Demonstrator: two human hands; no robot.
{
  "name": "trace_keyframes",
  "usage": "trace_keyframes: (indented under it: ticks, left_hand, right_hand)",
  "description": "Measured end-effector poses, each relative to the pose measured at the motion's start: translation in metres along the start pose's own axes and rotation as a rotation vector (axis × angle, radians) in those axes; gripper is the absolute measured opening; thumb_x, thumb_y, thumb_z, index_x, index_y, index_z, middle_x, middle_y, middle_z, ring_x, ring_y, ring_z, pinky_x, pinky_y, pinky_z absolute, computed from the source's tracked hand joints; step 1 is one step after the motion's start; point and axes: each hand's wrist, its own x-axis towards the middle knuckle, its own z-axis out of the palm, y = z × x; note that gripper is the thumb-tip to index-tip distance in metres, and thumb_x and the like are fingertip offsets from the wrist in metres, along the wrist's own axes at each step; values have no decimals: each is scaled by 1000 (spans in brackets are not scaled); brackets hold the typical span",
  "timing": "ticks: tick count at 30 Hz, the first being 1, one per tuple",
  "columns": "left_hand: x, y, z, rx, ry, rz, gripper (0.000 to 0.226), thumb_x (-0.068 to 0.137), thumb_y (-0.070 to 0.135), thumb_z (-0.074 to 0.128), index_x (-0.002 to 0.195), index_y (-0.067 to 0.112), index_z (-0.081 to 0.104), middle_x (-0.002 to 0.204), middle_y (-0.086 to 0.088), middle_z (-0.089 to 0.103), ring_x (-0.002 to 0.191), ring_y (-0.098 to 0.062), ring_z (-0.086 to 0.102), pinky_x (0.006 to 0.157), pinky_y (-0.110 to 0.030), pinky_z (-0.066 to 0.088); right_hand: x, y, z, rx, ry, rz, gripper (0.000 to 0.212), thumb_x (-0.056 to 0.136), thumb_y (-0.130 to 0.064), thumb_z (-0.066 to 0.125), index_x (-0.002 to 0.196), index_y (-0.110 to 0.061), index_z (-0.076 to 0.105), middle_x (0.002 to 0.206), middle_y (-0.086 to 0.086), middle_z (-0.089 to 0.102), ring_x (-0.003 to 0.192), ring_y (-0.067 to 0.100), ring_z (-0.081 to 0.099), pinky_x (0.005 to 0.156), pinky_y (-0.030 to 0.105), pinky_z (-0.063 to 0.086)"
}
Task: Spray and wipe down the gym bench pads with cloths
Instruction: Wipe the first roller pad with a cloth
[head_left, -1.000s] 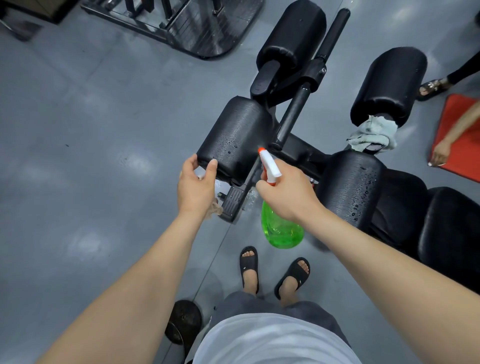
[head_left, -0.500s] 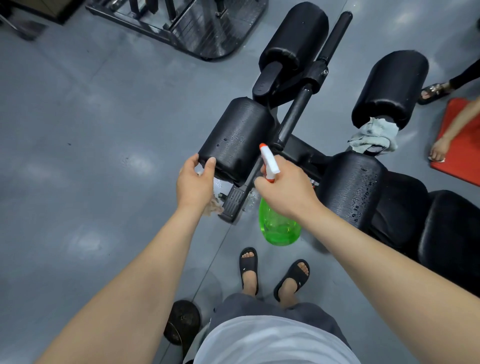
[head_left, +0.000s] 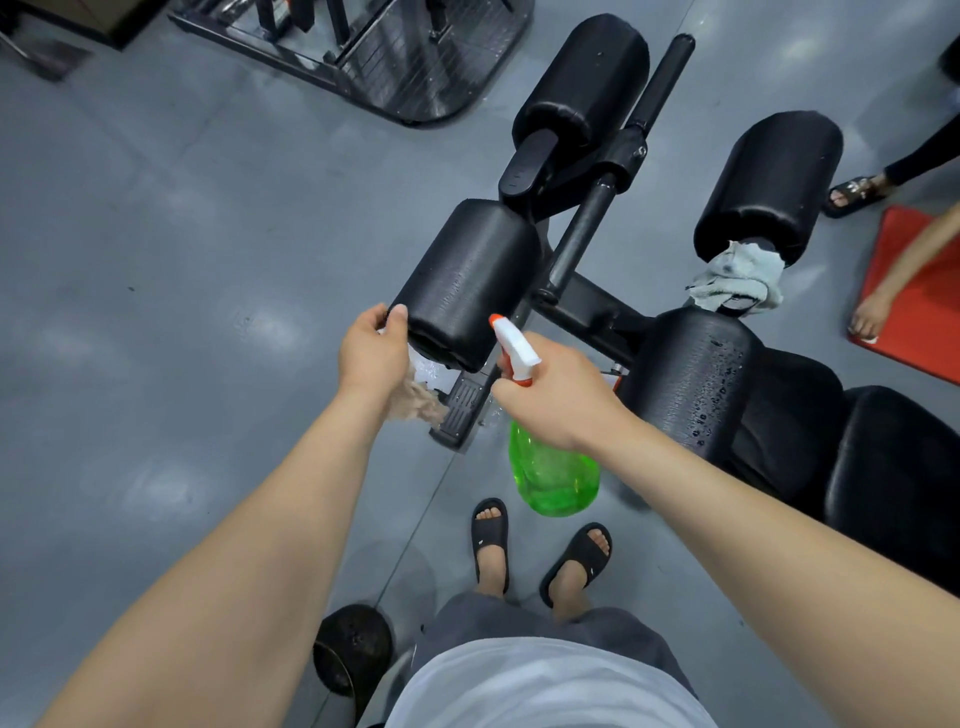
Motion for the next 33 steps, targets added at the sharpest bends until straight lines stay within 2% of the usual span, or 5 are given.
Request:
trace_keyframes:
  ticks: [10, 15, 20, 27, 33]
  left_hand:
    - [-12, 1, 4, -3, 6, 17, 55, 98, 53, 56, 140, 18, 57, 136, 4, 63, 126, -16, 58, 108, -33, 43]
    - [-5, 12, -1, 1, 79, -53, 33, 101, 47, 52, 101, 19, 69, 79, 7, 64, 93, -26, 67, 88, -33, 52]
    - [-23, 12, 5, -52, 32, -5, 34, 85, 64, 60, 97, 32, 61, 93, 14, 66, 78, -31, 73, 80, -46, 60]
    - [-25, 24, 0, 32, 107, -26, 39, 98, 50, 55, 116, 17, 65, 106, 4, 68, 103, -20, 62, 94, -32, 47]
    - [-62, 67, -1, -260, 27, -111, 23, 89, 30, 52, 76, 13, 61, 57, -1, 54, 51, -22, 44, 53, -31, 48]
  right_hand:
    - [25, -2, -10, -16, 110, 37, 14, 80, -35, 52, 84, -22, 54, 79, -4, 61, 76, 19, 56, 64, 34, 44]
    - [12, 3, -6, -1, 4, 11, 11, 79, -34, 53, 83, -24, 53, 78, -5, 60, 77, 20, 57, 73, 37, 51]
    - [22, 0, -13, 75, 117, 42, 14, 80, -34, 52, 87, -21, 53, 85, -3, 63, 82, 22, 59, 73, 37, 50]
    - [11, 8, -15, 25, -41, -76, 8, 82, -31, 55, 77, -26, 51, 77, -6, 60, 76, 17, 57, 68, 35, 48]
    - [1, 32, -33, 212, 17, -55, 10, 89, -39, 57, 89, -30, 51, 80, -9, 61, 74, 13, 56, 70, 33, 47]
